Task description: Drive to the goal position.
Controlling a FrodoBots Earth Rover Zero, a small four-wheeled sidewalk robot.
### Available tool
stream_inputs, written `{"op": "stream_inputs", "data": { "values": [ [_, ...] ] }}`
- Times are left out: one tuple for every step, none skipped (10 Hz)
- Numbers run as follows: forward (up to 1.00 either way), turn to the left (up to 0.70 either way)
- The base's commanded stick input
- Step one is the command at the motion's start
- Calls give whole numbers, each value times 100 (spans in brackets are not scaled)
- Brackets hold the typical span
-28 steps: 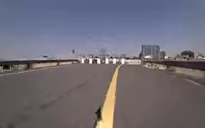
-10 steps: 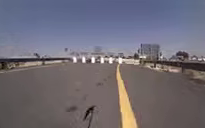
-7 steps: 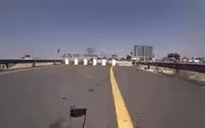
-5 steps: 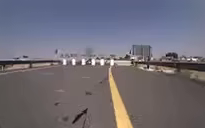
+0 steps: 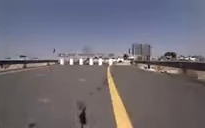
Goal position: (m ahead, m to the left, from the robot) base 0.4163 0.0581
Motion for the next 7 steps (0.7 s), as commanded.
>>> {"op": "stream_inputs", "data": {
  "values": [
    [100,-1],
    [100,-1],
    [100,-1],
    [100,-1],
    [100,-1],
    [100,-1],
    [100,-1]
  ]
}}
